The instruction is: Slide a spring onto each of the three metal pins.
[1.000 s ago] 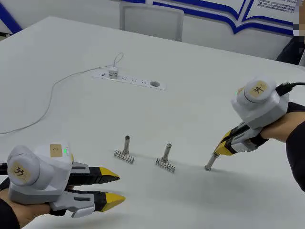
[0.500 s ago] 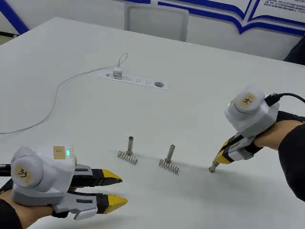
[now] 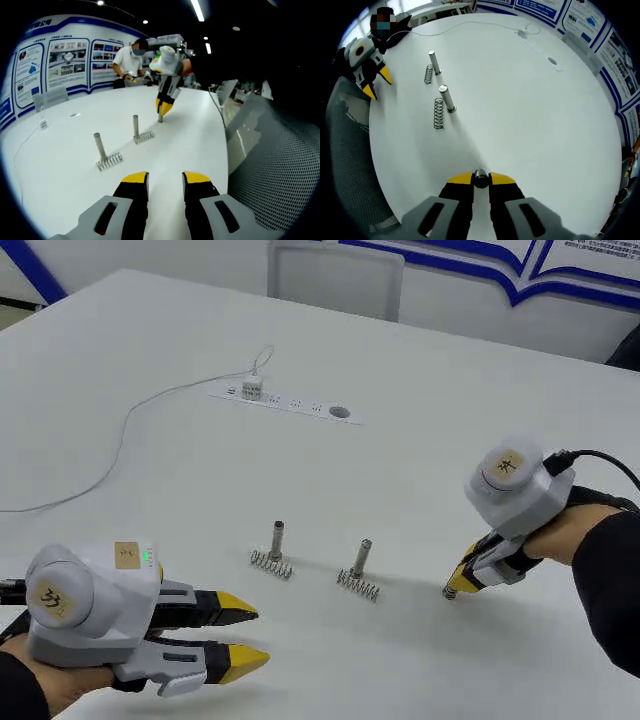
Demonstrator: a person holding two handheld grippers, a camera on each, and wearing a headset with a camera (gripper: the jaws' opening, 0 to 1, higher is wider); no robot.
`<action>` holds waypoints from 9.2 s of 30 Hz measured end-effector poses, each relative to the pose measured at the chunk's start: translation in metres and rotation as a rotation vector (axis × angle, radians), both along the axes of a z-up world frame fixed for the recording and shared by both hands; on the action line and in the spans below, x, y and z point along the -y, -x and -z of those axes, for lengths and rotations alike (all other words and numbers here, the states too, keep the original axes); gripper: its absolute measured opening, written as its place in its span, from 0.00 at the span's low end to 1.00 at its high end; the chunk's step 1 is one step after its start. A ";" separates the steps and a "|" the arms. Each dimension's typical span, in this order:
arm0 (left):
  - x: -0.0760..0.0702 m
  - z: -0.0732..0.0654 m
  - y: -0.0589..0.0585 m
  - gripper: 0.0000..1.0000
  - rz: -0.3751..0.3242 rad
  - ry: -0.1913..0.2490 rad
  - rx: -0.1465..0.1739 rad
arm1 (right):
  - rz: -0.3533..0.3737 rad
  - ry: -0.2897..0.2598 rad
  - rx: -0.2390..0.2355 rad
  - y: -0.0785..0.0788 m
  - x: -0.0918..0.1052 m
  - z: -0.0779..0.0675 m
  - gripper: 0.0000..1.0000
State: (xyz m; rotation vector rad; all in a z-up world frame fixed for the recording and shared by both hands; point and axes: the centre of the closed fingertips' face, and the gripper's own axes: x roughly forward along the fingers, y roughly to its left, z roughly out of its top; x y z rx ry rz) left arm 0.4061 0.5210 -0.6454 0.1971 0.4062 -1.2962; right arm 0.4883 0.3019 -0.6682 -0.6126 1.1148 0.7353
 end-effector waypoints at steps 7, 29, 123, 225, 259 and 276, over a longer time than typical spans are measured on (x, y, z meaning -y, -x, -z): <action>0.001 -0.003 -0.001 0.28 0.002 0.007 0.006 | 0.001 0.001 0.009 0.002 0.000 -0.003 0.18; 0.010 -0.006 0.000 0.27 0.036 0.011 0.016 | -0.065 -0.066 0.133 0.004 -0.062 -0.037 0.21; 0.023 -0.003 0.016 0.12 0.145 -0.053 0.046 | -0.591 -0.116 0.021 0.101 -0.196 -0.043 0.12; 0.007 -0.004 0.002 0.33 0.019 -0.012 0.009 | -0.293 -0.044 0.136 -0.018 -0.116 -0.063 0.12; 0.006 -0.003 0.001 0.31 0.012 -0.009 0.000 | -0.250 -0.049 0.084 -0.029 -0.123 -0.046 0.12; 0.004 -0.002 0.001 0.30 0.009 -0.009 -0.004 | -0.193 -0.077 0.066 -0.033 -0.118 -0.044 0.12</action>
